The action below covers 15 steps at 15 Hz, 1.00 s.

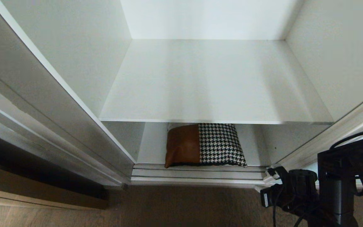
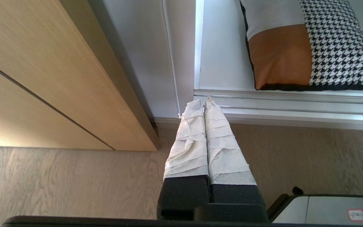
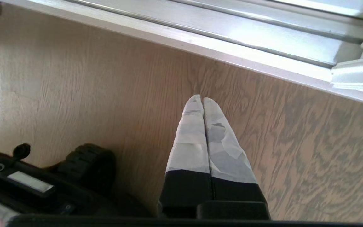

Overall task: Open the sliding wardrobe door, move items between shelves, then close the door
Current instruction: Place the pillow on the higher shelf

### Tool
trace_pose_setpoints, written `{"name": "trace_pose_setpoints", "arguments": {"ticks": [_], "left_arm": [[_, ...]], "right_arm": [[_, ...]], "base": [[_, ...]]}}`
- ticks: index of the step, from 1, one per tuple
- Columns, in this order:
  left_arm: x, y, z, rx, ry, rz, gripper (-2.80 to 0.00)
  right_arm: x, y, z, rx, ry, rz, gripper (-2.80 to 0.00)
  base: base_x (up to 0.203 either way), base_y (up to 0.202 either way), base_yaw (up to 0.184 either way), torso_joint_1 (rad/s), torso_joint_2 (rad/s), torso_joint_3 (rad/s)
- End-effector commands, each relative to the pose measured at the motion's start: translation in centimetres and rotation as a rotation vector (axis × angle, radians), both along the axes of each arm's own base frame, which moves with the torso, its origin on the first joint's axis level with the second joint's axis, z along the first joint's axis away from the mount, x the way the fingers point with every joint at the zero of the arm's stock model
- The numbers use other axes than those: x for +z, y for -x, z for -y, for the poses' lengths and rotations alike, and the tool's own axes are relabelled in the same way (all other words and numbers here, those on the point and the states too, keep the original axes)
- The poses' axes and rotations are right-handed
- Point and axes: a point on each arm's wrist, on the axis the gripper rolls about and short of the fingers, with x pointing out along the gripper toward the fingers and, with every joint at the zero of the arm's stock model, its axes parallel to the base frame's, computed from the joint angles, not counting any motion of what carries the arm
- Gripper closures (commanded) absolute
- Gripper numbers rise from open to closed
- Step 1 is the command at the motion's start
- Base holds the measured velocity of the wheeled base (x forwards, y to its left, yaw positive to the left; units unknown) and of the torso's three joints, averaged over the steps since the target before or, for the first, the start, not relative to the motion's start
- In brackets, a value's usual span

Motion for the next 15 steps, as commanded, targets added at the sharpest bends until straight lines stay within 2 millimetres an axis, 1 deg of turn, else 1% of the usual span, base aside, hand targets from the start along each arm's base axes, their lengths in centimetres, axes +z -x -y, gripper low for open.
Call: {"name": "trace_pose_setpoints", "arguments": {"ticks": [1, 3, 5, 6, 8, 9, 12, 15], "left_arm": [[0.0, 0.0, 0.0, 0.000, 0.000, -0.001, 0.00], [0.0, 0.0, 0.0, 0.000, 0.000, -0.001, 0.00], [0.0, 0.0, 0.0, 0.000, 0.000, -0.001, 0.00], [0.0, 0.0, 0.0, 0.000, 0.000, 0.000, 0.00], [0.0, 0.0, 0.0, 0.000, 0.000, -0.001, 0.00], [0.0, 0.0, 0.0, 0.000, 0.000, -0.001, 0.00], [0.0, 0.0, 0.0, 0.000, 0.000, -0.001, 0.00], [0.0, 0.0, 0.0, 0.000, 0.000, -0.001, 0.00]], "right_arm": [[-1.3, -0.4, -0.1, -0.002, -0.003, -0.019, 0.00], [-1.3, -0.6, -0.2, -0.003, -0.005, -0.019, 0.00], [-1.8, -1.2, -0.2, -0.009, -0.012, -0.029, 0.00], [-2.0, -1.4, -0.3, -0.020, -0.020, -0.063, -2.80], [-1.7, -1.8, -0.2, -0.027, -0.029, -0.060, -2.80], [-2.0, -2.0, -0.3, -0.026, -0.030, -0.059, -2.80], [-1.8, -3.3, -0.6, -0.023, -0.039, -0.016, -2.80], [-1.7, -5.5, -1.0, -0.022, -0.049, 0.036, -2.80]], "base": [[0.000, 0.000, 0.000, 0.000, 0.00, 0.000], [0.000, 0.000, 0.000, 0.000, 0.00, 0.000], [0.000, 0.000, 0.000, 0.000, 0.00, 0.000], [0.000, 0.000, 0.000, 0.000, 0.00, 0.000], [0.000, 0.000, 0.000, 0.000, 0.00, 0.000], [0.000, 0.000, 0.000, 0.000, 0.00, 0.000], [0.000, 0.000, 0.000, 0.000, 0.00, 0.000], [0.000, 0.000, 0.000, 0.000, 0.00, 0.000]]}}
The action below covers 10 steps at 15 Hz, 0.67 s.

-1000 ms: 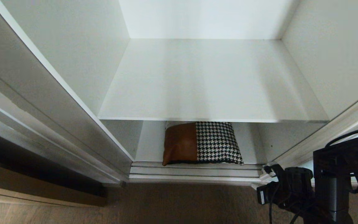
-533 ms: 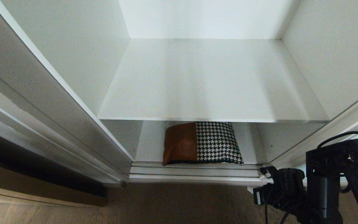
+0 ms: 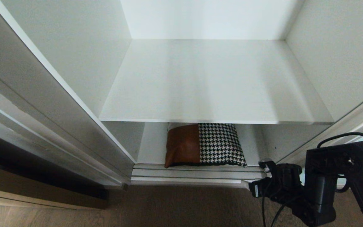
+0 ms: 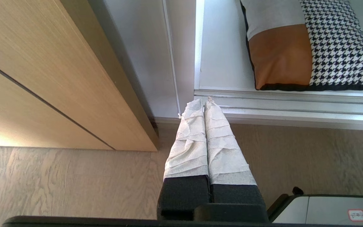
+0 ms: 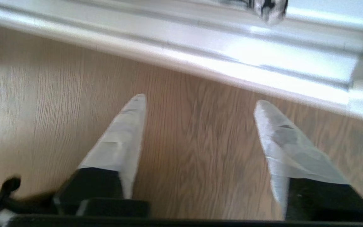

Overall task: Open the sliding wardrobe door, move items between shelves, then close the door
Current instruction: Place the pillow on the higher shelf

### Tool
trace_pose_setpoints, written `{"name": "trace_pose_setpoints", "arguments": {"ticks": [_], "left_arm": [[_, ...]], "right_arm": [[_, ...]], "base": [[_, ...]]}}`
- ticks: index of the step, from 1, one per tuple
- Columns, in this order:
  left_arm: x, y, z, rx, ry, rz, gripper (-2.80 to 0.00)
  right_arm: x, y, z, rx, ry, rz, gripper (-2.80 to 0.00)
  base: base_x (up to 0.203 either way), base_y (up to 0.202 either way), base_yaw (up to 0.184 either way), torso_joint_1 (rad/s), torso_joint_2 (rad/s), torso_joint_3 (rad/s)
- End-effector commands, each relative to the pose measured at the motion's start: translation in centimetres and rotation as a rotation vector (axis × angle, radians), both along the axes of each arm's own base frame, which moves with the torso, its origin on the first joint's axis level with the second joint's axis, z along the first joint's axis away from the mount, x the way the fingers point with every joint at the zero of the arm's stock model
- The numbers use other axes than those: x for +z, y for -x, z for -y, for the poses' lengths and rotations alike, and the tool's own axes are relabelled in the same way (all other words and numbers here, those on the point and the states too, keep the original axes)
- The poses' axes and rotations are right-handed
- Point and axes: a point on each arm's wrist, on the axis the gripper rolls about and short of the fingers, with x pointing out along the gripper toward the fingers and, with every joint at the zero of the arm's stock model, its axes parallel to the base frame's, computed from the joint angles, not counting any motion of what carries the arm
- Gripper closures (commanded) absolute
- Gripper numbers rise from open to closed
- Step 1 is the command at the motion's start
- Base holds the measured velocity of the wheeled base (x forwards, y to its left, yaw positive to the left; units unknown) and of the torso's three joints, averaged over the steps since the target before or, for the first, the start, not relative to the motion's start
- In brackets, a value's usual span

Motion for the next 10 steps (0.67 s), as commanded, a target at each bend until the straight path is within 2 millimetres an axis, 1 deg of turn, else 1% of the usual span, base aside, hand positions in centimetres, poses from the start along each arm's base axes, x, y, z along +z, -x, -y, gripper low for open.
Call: {"name": "trace_pose_setpoints", "arguments": {"ticks": [1, 3, 8, 10], "left_arm": [[0.0, 0.0, 0.0, 0.000, 0.000, -0.001, 0.00], [0.0, 0.0, 0.0, 0.000, 0.000, -0.001, 0.00], [0.0, 0.0, 0.0, 0.000, 0.000, -0.001, 0.00], [0.0, 0.0, 0.0, 0.000, 0.000, -0.001, 0.00]], "right_arm": [[0.1, -1.7, -0.3, 0.002, -0.007, 0.033, -2.80], [0.2, -2.8, -0.5, 0.006, -0.004, 0.003, -2.80], [1.0, -5.8, 0.0, 0.006, -0.037, 0.008, -2.80], [1.3, -7.2, -0.1, 0.018, -0.048, 0.012, -2.80]], "base": [[0.000, 0.000, 0.000, 0.000, 0.00, 0.000], [0.000, 0.000, 0.000, 0.000, 0.00, 0.000], [0.000, 0.000, 0.000, 0.000, 0.00, 0.000], [0.000, 0.000, 0.000, 0.000, 0.00, 0.000]]}}
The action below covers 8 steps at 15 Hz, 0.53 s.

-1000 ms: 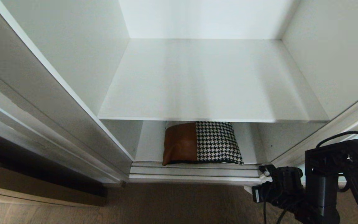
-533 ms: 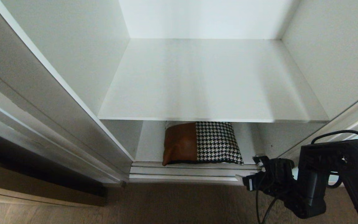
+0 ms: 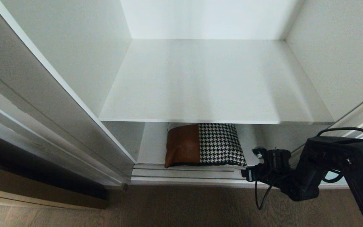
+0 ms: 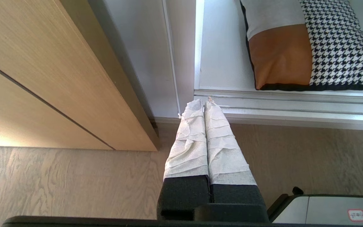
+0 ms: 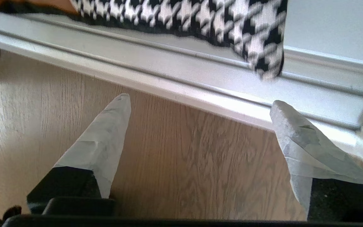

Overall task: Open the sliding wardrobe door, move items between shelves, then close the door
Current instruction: Place the pillow on the higher shelf

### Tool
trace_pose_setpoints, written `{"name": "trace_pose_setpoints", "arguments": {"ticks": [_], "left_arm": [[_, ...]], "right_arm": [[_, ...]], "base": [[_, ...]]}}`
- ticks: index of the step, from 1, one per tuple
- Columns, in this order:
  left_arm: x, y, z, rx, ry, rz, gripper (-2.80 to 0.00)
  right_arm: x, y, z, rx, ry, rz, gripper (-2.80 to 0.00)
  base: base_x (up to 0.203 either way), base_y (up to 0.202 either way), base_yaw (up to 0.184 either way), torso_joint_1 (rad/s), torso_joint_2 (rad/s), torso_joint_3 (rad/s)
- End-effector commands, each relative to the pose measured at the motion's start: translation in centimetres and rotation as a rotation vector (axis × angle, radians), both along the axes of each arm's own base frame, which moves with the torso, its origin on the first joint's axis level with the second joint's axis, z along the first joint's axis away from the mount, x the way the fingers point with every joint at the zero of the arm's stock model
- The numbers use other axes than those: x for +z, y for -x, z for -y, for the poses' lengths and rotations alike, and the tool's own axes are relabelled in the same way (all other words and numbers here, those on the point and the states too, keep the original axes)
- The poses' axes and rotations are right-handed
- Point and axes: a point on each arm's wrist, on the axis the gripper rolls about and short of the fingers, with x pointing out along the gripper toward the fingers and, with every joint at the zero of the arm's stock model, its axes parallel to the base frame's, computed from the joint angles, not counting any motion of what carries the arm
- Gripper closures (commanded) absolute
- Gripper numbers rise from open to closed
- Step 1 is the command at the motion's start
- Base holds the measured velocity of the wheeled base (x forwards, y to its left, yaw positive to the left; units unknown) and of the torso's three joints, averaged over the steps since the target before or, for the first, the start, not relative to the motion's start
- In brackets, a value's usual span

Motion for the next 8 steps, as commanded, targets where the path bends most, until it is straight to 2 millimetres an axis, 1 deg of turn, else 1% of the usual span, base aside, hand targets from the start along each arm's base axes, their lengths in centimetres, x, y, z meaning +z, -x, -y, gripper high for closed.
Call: {"name": "trace_pose_setpoints", "arguments": {"ticks": [1, 8], "left_arm": [[0.0, 0.0, 0.0, 0.000, 0.000, -0.001, 0.00], [0.0, 0.0, 0.0, 0.000, 0.000, -0.001, 0.00]], "right_arm": [[0.4, -1.5, -0.1, 0.006, -0.011, 0.027, -2.80], [1.0, -5.4, 0.5, 0.014, -0.030, 0.022, -2.80]], "base": [[0.000, 0.000, 0.000, 0.000, 0.00, 0.000], [0.000, 0.000, 0.000, 0.000, 0.00, 0.000]]}}
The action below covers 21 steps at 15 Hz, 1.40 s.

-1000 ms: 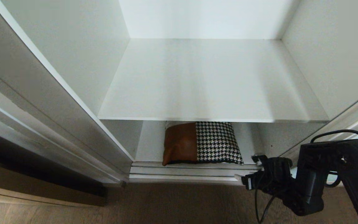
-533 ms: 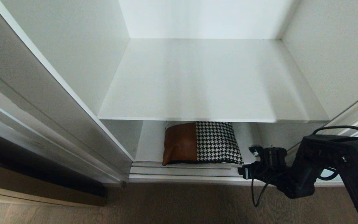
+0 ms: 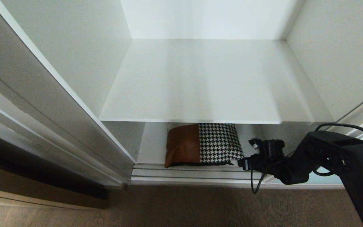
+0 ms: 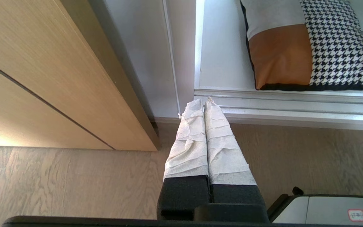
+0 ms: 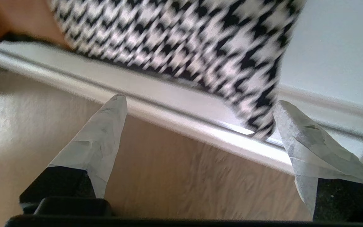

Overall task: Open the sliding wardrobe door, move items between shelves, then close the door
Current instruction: Place the pillow on the higher shelf

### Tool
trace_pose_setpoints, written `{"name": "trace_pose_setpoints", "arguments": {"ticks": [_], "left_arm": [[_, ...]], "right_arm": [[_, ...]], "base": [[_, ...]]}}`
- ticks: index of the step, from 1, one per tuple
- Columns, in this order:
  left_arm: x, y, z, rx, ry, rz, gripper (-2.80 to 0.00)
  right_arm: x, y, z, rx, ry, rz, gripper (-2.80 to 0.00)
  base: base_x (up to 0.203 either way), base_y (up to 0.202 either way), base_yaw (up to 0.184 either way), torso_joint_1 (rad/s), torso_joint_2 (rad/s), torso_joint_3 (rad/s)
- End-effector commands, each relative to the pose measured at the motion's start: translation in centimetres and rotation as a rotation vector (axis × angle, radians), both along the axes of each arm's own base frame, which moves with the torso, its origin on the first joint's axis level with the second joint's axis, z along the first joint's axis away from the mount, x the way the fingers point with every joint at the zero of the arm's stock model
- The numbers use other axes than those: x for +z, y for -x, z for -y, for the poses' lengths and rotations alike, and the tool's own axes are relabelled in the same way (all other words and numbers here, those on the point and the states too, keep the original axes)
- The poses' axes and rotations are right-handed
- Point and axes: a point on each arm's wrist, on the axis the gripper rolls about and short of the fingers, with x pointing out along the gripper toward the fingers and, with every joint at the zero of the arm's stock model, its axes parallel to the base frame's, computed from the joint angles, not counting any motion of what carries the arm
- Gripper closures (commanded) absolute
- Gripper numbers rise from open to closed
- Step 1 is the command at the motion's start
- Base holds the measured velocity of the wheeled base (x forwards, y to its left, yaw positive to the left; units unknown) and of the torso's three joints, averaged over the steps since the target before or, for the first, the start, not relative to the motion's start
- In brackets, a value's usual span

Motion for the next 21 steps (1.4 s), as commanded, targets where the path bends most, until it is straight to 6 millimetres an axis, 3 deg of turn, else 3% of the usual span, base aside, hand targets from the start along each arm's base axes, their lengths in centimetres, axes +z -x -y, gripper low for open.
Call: {"name": "trace_pose_setpoints", "arguments": {"ticks": [1, 6, 15, 21], "left_arm": [[0.0, 0.0, 0.0, 0.000, -0.001, -0.001, 0.00], [0.0, 0.0, 0.0, 0.000, -0.001, -0.003, 0.00], [0.0, 0.0, 0.0, 0.000, -0.001, -0.001, 0.00], [0.0, 0.0, 0.0, 0.000, -0.001, -0.001, 0.00]], "right_arm": [[0.1, -1.3, 0.3, -0.008, 0.000, 0.020, -2.80], [-0.4, -3.1, 1.1, -0.028, 0.010, -0.003, -2.80], [-0.1, -0.8, 0.0, 0.040, -0.077, -0.145, -2.80], [-0.1, -0.6, -0.6, 0.078, -0.101, -0.152, -2.80]], "base": [[0.000, 0.000, 0.000, 0.000, 0.00, 0.000], [0.000, 0.000, 0.000, 0.000, 0.00, 0.000], [0.000, 0.000, 0.000, 0.000, 0.00, 0.000], [0.000, 0.000, 0.000, 0.000, 0.00, 0.000]]}}
